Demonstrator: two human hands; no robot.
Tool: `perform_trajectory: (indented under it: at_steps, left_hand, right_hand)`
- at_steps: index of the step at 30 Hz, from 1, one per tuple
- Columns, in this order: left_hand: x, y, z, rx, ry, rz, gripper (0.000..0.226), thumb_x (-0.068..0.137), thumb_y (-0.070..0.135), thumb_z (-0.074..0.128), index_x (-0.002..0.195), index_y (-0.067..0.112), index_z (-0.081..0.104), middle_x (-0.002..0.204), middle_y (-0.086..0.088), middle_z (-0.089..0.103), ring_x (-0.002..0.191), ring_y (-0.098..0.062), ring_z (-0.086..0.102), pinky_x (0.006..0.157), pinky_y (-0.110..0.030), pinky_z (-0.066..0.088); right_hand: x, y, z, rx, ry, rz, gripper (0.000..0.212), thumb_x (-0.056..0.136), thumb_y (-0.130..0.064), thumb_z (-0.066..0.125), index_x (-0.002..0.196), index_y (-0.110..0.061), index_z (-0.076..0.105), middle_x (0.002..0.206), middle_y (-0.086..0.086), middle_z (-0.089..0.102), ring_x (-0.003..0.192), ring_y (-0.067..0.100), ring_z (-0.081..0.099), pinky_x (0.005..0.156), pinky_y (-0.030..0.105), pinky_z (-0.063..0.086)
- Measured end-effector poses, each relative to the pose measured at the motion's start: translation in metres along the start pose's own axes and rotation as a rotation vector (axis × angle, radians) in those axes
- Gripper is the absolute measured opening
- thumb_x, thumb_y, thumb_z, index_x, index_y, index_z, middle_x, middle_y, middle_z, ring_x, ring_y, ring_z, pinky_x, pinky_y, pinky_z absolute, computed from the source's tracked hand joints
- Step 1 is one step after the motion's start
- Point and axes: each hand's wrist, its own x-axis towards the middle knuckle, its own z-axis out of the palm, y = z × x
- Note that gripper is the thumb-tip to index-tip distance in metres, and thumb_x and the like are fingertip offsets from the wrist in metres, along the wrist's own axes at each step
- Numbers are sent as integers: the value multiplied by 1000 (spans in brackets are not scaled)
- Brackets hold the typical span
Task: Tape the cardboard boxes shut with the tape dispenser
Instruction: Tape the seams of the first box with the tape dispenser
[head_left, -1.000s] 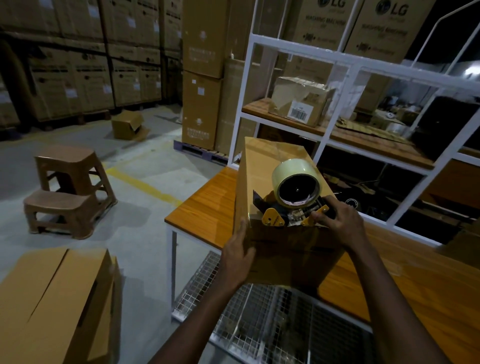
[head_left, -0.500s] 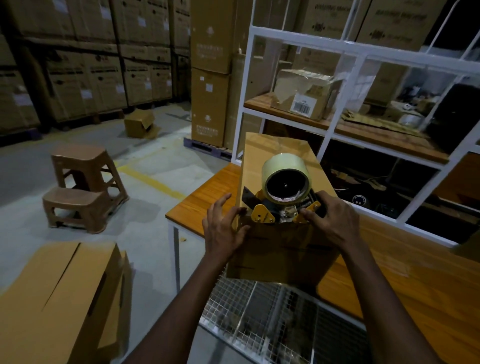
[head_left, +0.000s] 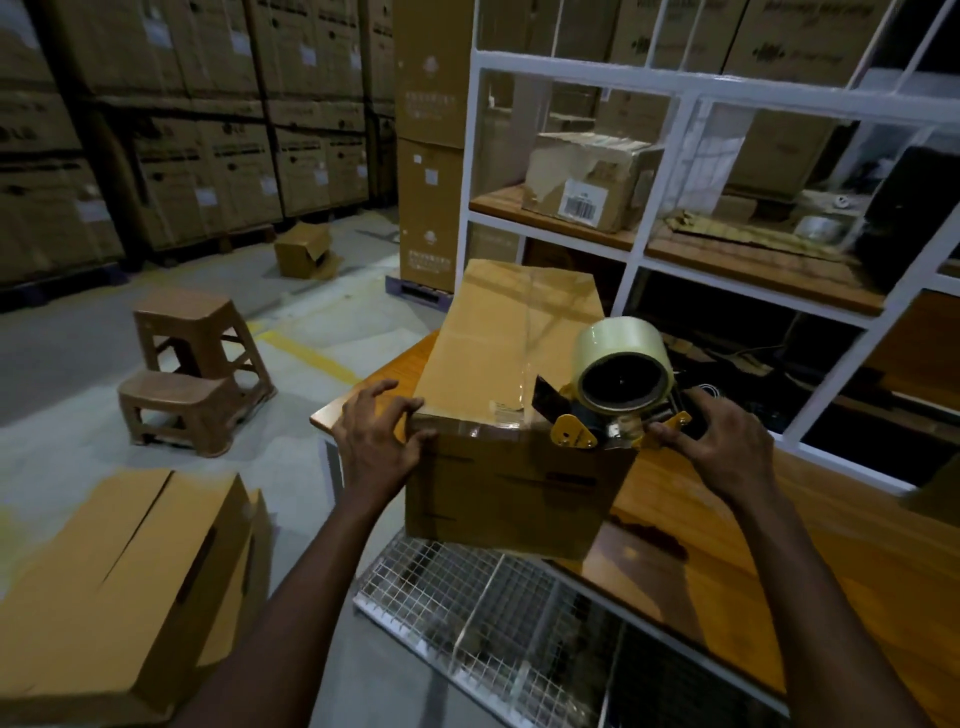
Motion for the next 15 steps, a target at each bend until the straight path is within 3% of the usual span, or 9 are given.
perform_trajectory:
  at_steps: [5,8,11,15]
  left_hand:
    - [-4,16,-7,176,23,0,34,71,38,79,102,25,71,122,-3,58,115,-35,48,87,-55,41]
    - [-7,48,-2,248,3,201,36,73,43,68,101,22,72,104,-5,62,99,-32,54,83,-46,41]
    - [-10,78,14,263,-76,353,38,71,37,82,101,18,72,95,-7,63,85,-29,56,71,-37,40]
    - [-10,82,23,319,-38,323,32,70,26,85,98,18,70,90,-8,62,77,-29,53,62,-35,42]
  right_hand:
    - [2,16,-5,-3,-36,-16,70,71,-87,39,101,-27,60,72,-4,52,67,21,53,55,36,45]
    - [6,13,-9,-5,-30,-48,71,72,-81,40,103,-23,64,64,-14,41,63,18,47,54,29,34]
    - [8,13,-12,-5,-51,-61,74,71,-83,37,103,-23,65,65,-12,44,64,19,50,55,28,29]
    - [8,20,-9,11,-69,-65,79,70,-83,36,113,-23,64,72,-5,52,70,24,57,57,29,31]
